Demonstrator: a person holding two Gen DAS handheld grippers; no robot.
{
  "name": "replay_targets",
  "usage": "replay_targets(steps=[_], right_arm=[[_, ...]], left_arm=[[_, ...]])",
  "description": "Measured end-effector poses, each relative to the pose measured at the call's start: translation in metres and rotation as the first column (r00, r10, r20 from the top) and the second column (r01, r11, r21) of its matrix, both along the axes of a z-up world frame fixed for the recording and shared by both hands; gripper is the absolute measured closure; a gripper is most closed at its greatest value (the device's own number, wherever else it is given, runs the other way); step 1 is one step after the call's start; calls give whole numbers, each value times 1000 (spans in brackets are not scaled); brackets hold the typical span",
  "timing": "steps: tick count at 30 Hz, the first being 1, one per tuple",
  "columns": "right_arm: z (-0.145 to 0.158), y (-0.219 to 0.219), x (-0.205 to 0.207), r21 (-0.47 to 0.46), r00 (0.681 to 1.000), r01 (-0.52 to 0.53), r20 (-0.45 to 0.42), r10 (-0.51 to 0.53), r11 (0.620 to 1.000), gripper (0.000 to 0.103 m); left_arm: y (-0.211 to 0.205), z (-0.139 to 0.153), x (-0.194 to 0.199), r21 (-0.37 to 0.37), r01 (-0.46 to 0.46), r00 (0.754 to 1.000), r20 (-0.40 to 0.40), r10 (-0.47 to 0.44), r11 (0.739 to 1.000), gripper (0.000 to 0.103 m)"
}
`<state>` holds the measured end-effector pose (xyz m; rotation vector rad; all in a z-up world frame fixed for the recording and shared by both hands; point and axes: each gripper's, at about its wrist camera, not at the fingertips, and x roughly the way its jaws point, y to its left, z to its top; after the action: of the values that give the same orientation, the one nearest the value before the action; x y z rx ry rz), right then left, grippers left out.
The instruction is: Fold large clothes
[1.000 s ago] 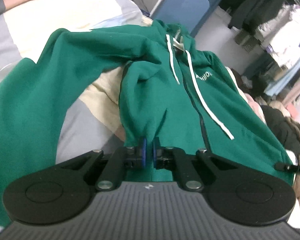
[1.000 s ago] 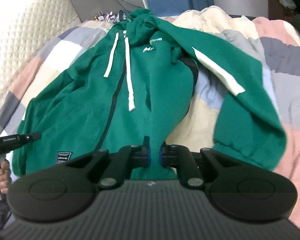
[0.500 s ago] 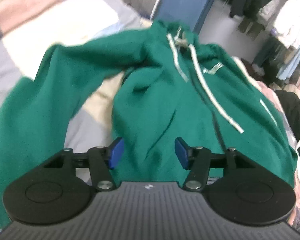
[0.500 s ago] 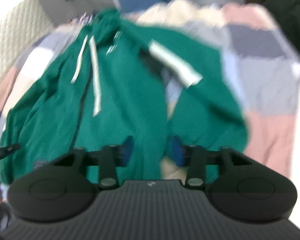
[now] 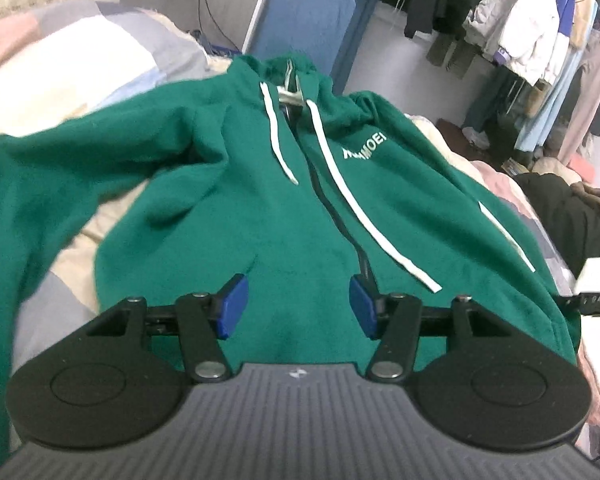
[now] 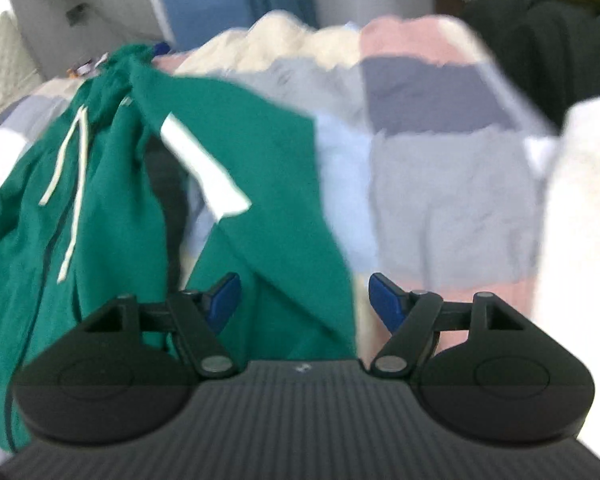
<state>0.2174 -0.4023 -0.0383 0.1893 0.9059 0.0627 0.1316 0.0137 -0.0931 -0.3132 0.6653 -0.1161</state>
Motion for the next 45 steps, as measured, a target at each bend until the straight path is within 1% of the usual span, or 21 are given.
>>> replay_targets(steps=[1, 2, 3, 4, 5, 7, 10, 12, 16, 19, 21, 23, 26, 30, 33, 37, 39, 40, 42, 44, 45], right_arm=[[-6, 2, 1, -4, 1000, -16, -9, 16, 1000, 33], [-12, 5, 1, -20, 1000, -17, -21, 17, 1000, 46], [-16, 6, 2, -30, 1000, -8, -28, 7, 1000, 56], [-17, 4, 3, -34, 1000, 9, -27, -10, 999, 78], [-16, 3, 4, -52, 999, 35, -19, -36, 998, 89], [-5, -1, 4, -63, 998, 61, 13, -60, 996, 93], [31, -5, 0, -73, 992, 82, 100, -75, 994, 94], [64, -3, -3, -104, 987, 84, 147, -68, 991, 95], [132, 6, -6, -131, 980, 65, 198, -38, 989, 97], [179, 26, -6, -128, 978, 12, 208, 15, 992, 97], [206, 49, -10, -119, 978, -41, 197, 64, 992, 97], [224, 79, -16, -117, 972, -110, 196, 131, 987, 97], [237, 132, -31, -140, 952, -210, 197, 235, 968, 97], [217, 216, -46, -159, 916, -343, 160, 367, 926, 97], [183, 275, -50, -155, 891, -414, 133, 434, 897, 96], [129, 325, -38, -79, 892, -436, 96, 442, 897, 93], [105, 345, -34, -52, 892, -442, 74, 445, 895, 93], [95, 353, -31, -41, 895, -440, 66, 442, 897, 89], [79, 361, -25, 6, 899, -436, 42, 436, 900, 75], [71, 363, -21, 83, 893, -449, 27, 449, 890, 41], [71, 359, -20, 112, 897, -442, 34, 441, 890, 37]], left_arm=[[2, -3, 3, -4, 0, 1000, -2, 0, 1000, 41], [3, -5, 5, -8, -4, 1000, -2, 4, 1000, 41], [5, -7, 8, -14, -9, 1000, -1, 9, 1000, 41], [7, -9, 10, -22, -13, 1000, -1, 13, 1000, 41], [10, -9, 11, -29, -16, 1000, 0, 16, 999, 41], [14, -11, 12, -37, -24, 1000, -1, 24, 999, 41], [17, -9, 10, -40, -27, 1000, 6, 27, 999, 41], [19, -8, 9, -44, -25, 1000, 11, 26, 999, 41], [24, -3, 2, -64, -16, 999, 30, 18, 998, 41], [28, 2, -3, -85, -8, 999, 51, 12, 996, 41], [31, 5, -7, -97, -8, 998, 63, 14, 995, 41], [37, 10, -12, -115, -9, 997, 79, 19, 993, 41], [47, 16, -17, -142, -16, 994, 102, 31, 990, 41], [63, 23, -23, -188, -31, 991, 122, 55, 982, 41], [75, 25, -28, -226, -54, 988, 127, 84, 973, 41], [92, 23, -34, -287, -80, 987, 114, 117, 955, 41], [98, 21, -35, -299, -86, 986, 109, 124, 950, 41], [101, 20, -36, -300, -92, 986, 105, 129, 950, 41], [106, 17, -35, -318, -93, 987, 97, 130, 943, 41], [108, 15, -32, -337, -96, 987, 88, 133, 937, 41], [109, 14, -31, -346, -94, 988, 86, 132, 934, 41]])
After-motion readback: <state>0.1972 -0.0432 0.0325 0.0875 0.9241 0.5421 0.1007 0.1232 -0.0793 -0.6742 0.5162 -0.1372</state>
